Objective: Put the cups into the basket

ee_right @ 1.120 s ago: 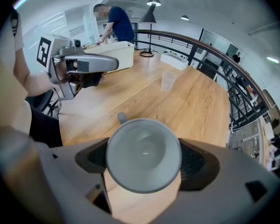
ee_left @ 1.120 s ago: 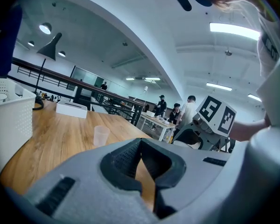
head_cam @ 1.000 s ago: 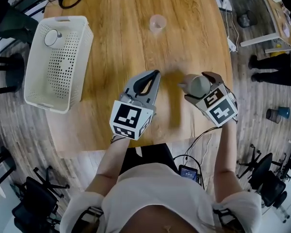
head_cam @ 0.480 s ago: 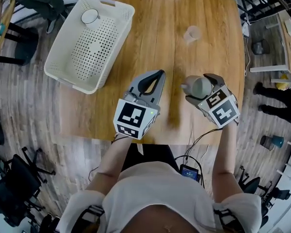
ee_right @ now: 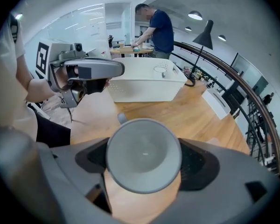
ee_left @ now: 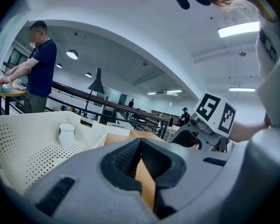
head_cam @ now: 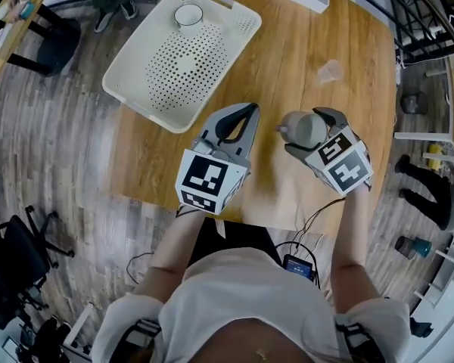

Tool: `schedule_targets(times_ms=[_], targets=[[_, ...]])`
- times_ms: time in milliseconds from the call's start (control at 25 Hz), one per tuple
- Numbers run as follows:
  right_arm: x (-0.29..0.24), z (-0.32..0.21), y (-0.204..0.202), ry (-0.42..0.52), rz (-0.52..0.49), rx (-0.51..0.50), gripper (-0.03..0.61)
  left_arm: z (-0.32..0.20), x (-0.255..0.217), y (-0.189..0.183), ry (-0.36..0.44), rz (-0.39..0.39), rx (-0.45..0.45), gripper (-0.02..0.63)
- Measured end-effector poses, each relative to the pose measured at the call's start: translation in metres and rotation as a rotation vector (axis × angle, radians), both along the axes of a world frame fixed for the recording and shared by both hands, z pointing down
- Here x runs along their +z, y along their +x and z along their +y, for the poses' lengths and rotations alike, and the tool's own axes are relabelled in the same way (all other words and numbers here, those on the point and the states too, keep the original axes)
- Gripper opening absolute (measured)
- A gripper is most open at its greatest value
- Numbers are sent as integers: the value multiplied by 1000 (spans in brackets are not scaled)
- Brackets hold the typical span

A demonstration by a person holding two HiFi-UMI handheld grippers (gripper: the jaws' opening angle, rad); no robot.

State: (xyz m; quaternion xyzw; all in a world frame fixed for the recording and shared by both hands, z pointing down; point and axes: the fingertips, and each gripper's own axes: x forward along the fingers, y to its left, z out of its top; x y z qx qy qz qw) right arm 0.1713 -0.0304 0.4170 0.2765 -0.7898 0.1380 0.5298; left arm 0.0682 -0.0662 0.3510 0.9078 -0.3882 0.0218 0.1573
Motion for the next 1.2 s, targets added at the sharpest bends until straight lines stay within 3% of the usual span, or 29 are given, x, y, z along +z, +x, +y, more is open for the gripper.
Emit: schedule_targets(times_ms=[600, 1200], targets=[[-36, -44, -113, 71, 12, -214, 417, -17, -18, -91, 18, 1, -110, 6], [-64, -116, -183, 147, 27, -283, 417, -78, -40, -162, 71, 37, -195, 6]])
